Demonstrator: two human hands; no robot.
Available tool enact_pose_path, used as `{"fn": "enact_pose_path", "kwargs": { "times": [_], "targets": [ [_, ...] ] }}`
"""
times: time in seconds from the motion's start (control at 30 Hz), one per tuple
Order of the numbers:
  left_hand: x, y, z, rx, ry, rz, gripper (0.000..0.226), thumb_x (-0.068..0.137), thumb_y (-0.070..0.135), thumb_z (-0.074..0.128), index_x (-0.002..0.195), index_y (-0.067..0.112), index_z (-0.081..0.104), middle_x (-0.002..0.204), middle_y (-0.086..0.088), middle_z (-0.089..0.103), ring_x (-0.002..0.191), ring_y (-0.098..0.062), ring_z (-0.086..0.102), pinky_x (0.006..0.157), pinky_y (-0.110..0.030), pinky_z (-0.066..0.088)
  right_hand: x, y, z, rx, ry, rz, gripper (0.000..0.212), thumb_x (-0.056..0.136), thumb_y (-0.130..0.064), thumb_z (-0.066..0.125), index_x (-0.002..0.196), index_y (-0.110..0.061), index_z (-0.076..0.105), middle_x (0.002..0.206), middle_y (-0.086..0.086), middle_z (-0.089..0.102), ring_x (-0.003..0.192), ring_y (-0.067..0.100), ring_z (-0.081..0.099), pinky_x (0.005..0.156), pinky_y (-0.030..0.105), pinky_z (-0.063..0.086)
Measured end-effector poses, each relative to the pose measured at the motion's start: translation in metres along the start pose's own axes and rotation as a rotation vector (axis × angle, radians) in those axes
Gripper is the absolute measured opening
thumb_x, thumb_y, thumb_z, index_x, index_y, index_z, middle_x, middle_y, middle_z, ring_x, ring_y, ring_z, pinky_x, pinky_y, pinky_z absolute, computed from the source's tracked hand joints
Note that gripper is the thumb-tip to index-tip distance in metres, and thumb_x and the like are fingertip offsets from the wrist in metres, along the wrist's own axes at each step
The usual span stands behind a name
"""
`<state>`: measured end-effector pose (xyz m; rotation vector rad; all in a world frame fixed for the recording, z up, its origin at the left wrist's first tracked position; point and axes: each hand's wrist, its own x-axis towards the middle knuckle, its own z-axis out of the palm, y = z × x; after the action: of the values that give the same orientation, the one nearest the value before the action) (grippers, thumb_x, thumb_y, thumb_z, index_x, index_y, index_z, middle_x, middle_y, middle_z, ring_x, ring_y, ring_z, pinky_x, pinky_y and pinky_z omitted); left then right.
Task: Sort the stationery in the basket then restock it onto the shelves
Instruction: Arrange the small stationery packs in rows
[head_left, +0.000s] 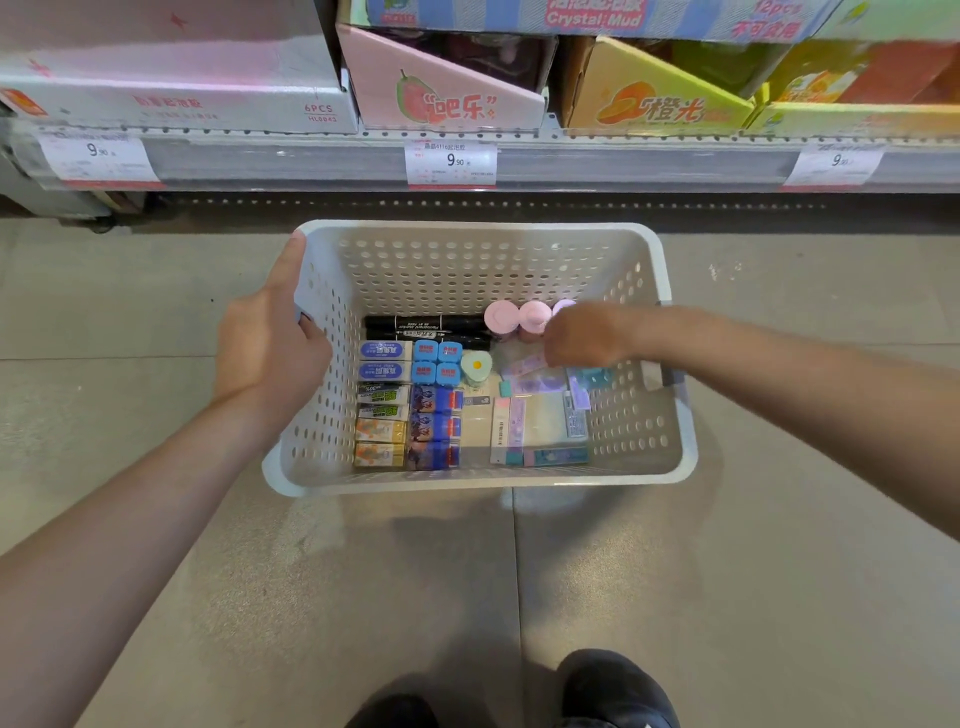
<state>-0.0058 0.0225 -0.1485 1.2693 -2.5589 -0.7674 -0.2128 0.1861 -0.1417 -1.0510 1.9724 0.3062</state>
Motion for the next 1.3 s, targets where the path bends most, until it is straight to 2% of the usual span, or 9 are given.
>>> {"fn": "enact_pose_path", "kwargs": {
  "times": [0.07, 0.17, 0.27, 0.33, 0.5, 0.73, 0.83, 1.07, 1.3],
  "targets": [
    [0.001, 0.0, 0.001, 0.021, 0.005, -0.007, 0.071, 0.09, -0.001, 0.041, 0.153, 0.024, 0.02, 0.065, -0.009, 0.049, 0.057, -0.021, 0.045, 0.052, -0.031, 0.033, 0.004, -0.005, 0.024, -0.183, -0.078, -0.014, 0.042, 0.097, -0.01, 0.039, 0.139, -0.008, 0.04, 0.129, 0.014, 0.051, 0.109, 0.029, 0.058, 0.068, 0.029, 0.046],
    [0.001, 0.0, 0.002, 0.029, 0.01, -0.012, 0.071, 0.09, -0.001, 0.041, 0.153, 0.025, 0.02, 0.06, -0.005, 0.044, 0.054, -0.02, 0.042, 0.055, -0.031, 0.032, 0.015, -0.008, 0.051, -0.243, -0.083, 0.034, 0.066, 0.094, -0.01, 0.044, 0.15, -0.01, 0.01, 0.129, 0.013, 0.054, 0.085, 0.023, 0.054, 0.058, 0.027, 0.042],
    [0.001, -0.001, 0.002, 0.024, 0.009, -0.029, 0.071, 0.091, -0.001, 0.042, 0.152, 0.028, 0.02, 0.06, -0.007, 0.044, 0.054, -0.02, 0.041, 0.056, -0.031, 0.032, 0.028, -0.008, 0.062, -0.205, -0.033, 0.05, 0.078, 0.088, -0.005, 0.045, 0.151, -0.012, -0.002, 0.087, 0.007, 0.056, 0.062, 0.02, 0.046, 0.054, 0.031, 0.039],
    [0.001, -0.001, 0.002, 0.016, 0.007, -0.032, 0.071, 0.091, 0.0, 0.042, 0.152, 0.029, 0.02, 0.061, -0.008, 0.046, 0.054, -0.02, 0.041, 0.055, -0.031, 0.033, 0.03, -0.009, 0.061, -0.187, -0.019, 0.058, 0.076, 0.088, -0.005, 0.045, 0.15, -0.01, 0.001, 0.077, 0.004, 0.048, 0.059, 0.018, 0.043, 0.051, 0.03, 0.036],
    [0.002, -0.003, 0.002, 0.0, 0.003, -0.023, 0.071, 0.091, 0.0, 0.041, 0.152, 0.029, 0.02, 0.064, -0.01, 0.049, 0.055, -0.022, 0.044, 0.054, -0.031, 0.037, 0.029, -0.011, 0.056, -0.246, -0.07, 0.097, 0.053, 0.093, -0.01, 0.044, 0.142, -0.002, 0.026, 0.128, 0.013, 0.052, 0.112, 0.031, 0.056, 0.083, 0.037, 0.047],
    [0.001, -0.002, 0.002, 0.005, 0.008, -0.009, 0.069, 0.091, 0.0, 0.041, 0.152, 0.026, 0.02, 0.068, -0.011, 0.051, 0.059, -0.025, 0.047, 0.054, -0.035, 0.04, 0.035, -0.012, 0.058, -0.172, -0.268, 0.1, 0.029, 0.095, -0.005, 0.043, 0.121, 0.003, 0.052, 0.107, 0.013, 0.054, 0.081, 0.022, 0.049, 0.068, 0.027, 0.04],
    [0.001, -0.003, 0.003, 0.004, 0.011, -0.001, 0.069, 0.091, 0.0, 0.042, 0.152, 0.024, 0.021, 0.067, -0.008, 0.049, 0.057, -0.021, 0.045, 0.053, -0.032, 0.037, 0.037, -0.01, 0.053, 0.059, -0.192, 0.15, 0.019, 0.098, -0.013, 0.037, 0.105, -0.001, 0.049, 0.084, 0.013, 0.052, 0.056, 0.021, 0.05, 0.046, 0.025, 0.041],
    [0.001, -0.003, 0.002, -0.013, 0.004, -0.002, 0.069, 0.091, 0.001, 0.042, 0.152, 0.026, 0.02, 0.067, -0.011, 0.05, 0.059, -0.027, 0.048, 0.051, -0.035, 0.04, 0.026, -0.009, 0.043, 1.047, -0.321, 0.367, 0.013, 0.089, -0.012, 0.038, 0.096, -0.008, 0.048, 0.078, 0.008, 0.054, 0.061, 0.014, 0.053, 0.04, 0.014, 0.047],
    [0.001, -0.003, 0.002, -0.016, 0.001, -0.005, 0.071, 0.09, -0.001, 0.041, 0.152, 0.027, 0.021, 0.059, -0.007, 0.043, 0.052, -0.02, 0.042, 0.044, -0.029, 0.03, 0.02, -0.014, 0.05, 1.429, -0.243, 0.152, 0.012, 0.091, 0.002, 0.051, 0.099, -0.007, 0.053, 0.095, 0.007, 0.06, 0.079, 0.016, 0.062, 0.064, 0.023, 0.057]
  ]
}}
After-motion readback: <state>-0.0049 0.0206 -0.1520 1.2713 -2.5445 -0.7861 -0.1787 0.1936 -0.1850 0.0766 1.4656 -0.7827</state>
